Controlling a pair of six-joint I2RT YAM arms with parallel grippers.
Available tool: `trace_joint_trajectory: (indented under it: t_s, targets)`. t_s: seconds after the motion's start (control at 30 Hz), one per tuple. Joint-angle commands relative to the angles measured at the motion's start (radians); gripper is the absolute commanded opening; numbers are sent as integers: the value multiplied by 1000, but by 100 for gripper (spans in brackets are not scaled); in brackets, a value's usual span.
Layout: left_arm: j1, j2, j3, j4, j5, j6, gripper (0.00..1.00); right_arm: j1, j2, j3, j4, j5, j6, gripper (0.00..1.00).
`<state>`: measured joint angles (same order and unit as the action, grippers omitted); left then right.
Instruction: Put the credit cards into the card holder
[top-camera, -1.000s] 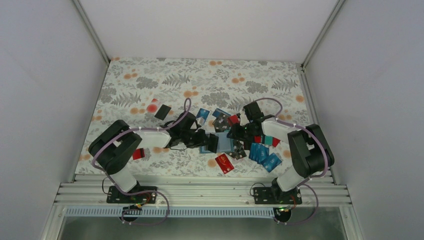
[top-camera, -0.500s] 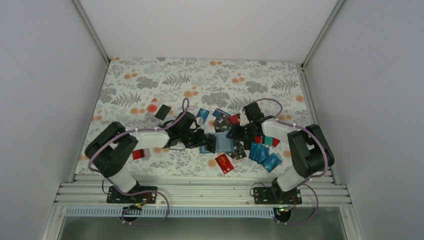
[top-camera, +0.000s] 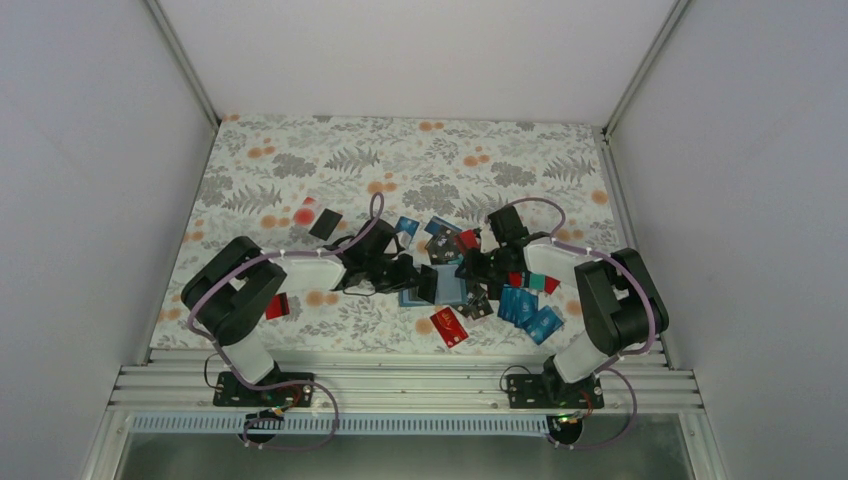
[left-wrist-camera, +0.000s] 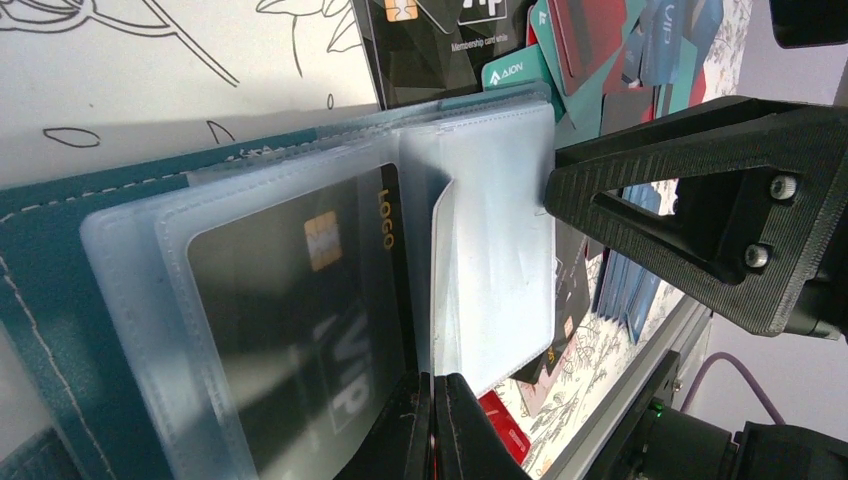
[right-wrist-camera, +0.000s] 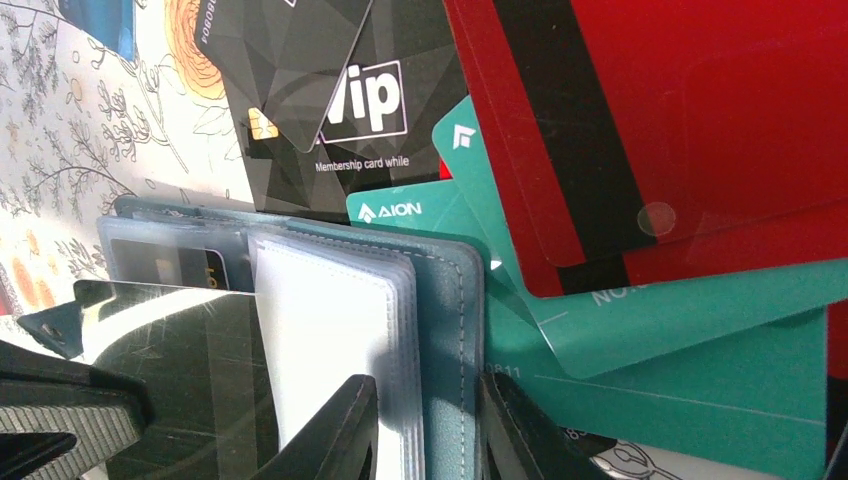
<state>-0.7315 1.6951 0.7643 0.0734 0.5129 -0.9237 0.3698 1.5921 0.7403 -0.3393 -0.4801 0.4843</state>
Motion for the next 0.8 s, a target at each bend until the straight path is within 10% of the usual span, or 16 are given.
trace_joint_trajectory:
  t_s: [0.0, 0.77]
  targets:
    - [3, 24, 15, 16, 16, 10, 3, -4, 8, -32, 1, 6, -18, 26]
    - [0, 83, 17, 135, 15, 23, 2, -4, -36, -107, 8, -9, 2, 17]
